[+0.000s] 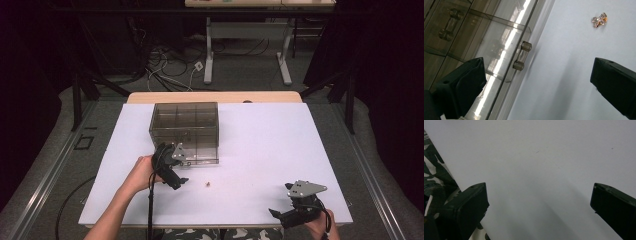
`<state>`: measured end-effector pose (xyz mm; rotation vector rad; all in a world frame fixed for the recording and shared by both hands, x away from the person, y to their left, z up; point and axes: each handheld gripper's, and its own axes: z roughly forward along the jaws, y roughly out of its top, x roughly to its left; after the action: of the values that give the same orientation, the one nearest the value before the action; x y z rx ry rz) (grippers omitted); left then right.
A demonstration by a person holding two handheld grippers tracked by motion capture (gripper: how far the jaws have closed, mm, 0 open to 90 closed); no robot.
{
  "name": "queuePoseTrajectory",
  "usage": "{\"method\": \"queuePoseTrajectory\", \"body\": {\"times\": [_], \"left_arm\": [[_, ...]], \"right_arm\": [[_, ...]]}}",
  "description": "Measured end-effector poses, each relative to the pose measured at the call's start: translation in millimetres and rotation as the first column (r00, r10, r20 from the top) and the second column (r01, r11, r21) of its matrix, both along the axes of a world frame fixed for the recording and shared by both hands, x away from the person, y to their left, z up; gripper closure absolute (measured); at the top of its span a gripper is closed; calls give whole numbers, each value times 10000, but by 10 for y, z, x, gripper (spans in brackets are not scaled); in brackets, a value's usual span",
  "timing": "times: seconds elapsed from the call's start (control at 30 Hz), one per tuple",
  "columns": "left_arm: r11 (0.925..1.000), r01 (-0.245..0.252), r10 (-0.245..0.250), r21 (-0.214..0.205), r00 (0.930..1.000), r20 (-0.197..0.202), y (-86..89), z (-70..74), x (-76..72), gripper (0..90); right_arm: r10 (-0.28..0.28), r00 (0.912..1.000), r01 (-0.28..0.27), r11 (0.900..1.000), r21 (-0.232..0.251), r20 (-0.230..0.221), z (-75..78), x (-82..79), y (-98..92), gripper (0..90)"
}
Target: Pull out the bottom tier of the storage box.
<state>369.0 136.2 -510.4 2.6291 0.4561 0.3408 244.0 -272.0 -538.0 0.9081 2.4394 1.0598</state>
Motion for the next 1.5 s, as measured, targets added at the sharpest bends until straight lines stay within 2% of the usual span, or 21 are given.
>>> {"method": "queuePoseTrajectory", "body": {"times": [0.17,0.3,0.67,0.73,0.8,0.87,1.0,1.23,1.5], "left_arm": [[9989,-234,236,-398,9997,48,-28,11,-58,0],[9984,-288,290,-491,9996,38,-49,4,-94,0],[9983,-88,89,-572,10000,12,-147,-28,-195,0],[9985,-21,27,-549,9999,109,-172,-32,-205,0],[9984,35,-34,-560,10000,10,-197,-37,-212,0],[9982,15,-7,-598,9999,138,-219,-51,-221,0],[9981,32,-27,-620,10000,89,-245,-62,-228,0],[9974,-18,37,-715,9997,259,-280,-72,-239,0],[9969,-1,17,-785,9998,214,-317,-90,-243,0]], "right_arm": [[-2,10000,2,10000,-21,-21,4,-3,1,6],[11,10000,-11,10000,-30,19,1,0,2,6],[13,10000,-13,10000,-57,-5,-2,4,6,6],[4,10000,-5,10000,-78,-12,-2,3,6,6],[-30,10000,30,10000,-83,-29,-3,2,7,6],[-43,10000,42,10000,-72,-49,-4,2,6,6],[-29,10000,28,10000,-88,-93,-2,3,4,6],[-41,10000,40,10000,-45,-60,-14,16,6,6],[-44,10000,44,10000,18,47,-25,20,9,6]]}}
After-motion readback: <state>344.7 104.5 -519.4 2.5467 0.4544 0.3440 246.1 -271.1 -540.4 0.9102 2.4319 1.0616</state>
